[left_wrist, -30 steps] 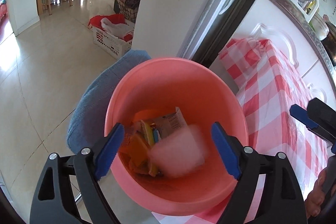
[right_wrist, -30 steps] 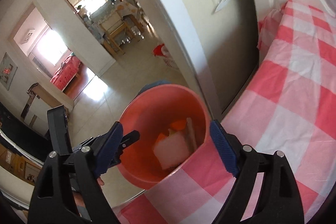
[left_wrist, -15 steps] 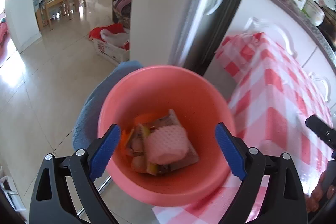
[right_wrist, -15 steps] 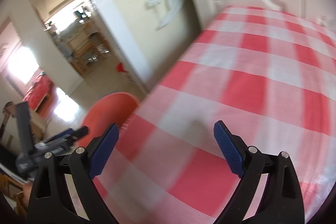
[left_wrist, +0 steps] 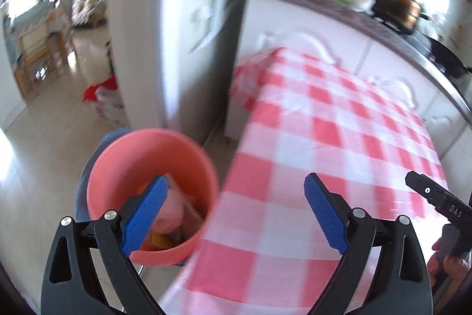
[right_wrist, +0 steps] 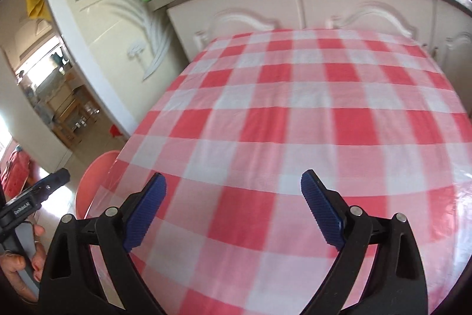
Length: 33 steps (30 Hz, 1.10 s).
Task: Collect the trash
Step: 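Move both open grippers back up over the table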
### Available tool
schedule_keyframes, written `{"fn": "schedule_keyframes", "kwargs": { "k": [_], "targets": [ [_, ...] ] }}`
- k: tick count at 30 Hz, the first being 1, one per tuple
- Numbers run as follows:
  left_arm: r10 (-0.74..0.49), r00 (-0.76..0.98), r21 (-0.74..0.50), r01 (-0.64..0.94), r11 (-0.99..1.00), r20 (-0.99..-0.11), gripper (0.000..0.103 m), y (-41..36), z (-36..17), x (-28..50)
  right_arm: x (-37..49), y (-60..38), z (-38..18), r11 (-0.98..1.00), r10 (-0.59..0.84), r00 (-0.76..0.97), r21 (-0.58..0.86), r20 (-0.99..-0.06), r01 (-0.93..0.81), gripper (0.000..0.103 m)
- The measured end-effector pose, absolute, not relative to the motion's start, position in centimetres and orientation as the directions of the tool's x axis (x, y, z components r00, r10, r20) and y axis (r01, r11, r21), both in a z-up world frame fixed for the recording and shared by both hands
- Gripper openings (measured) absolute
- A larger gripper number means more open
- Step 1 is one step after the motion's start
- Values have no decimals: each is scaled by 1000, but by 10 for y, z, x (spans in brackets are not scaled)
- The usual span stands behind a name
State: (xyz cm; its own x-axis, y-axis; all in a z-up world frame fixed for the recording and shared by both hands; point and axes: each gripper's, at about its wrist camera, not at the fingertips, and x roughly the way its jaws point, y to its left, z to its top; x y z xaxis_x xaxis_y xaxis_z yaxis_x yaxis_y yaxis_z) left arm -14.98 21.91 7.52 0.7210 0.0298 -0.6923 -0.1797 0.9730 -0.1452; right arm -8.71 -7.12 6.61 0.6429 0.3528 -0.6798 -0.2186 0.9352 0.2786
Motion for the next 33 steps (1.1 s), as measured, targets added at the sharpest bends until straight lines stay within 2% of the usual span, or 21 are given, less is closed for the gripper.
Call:
{"fn": "schedule_keyframes", "kwargs": {
  "k": [4, 11, 14, 18, 26, 33],
  "targets": [
    [-6, 757, -82, -62, 995, -653, 93, 172, 118, -152, -112, -111, 97, 952, 294, 681, 265, -671, -151, 94],
    [-46, 859, 41, 78, 996, -510, 97, 94, 190, -179, -163, -180, 163, 974, 186, 790, 217, -585, -69, 97],
    [-71, 898, 56, 106, 993, -434, 97, 65, 215, -193, -188, -207, 191, 983, 115, 847, 185, -520, -20, 97],
    [-137, 908, 41, 167, 985, -396, 97, 32, 236, -203, -224, -230, 226, 992, 11, 914, 116, -406, 39, 97],
    [-181, 942, 32, 198, 980, -283, 97, -16, 272, -227, -294, -249, 289, 986, -163, 970, 12, -182, 168, 97],
    [-171, 959, 48, 186, 981, -224, 97, -36, 291, -241, -343, -250, 314, 971, -239, 969, -22, -68, 238, 99]
  ]
}}
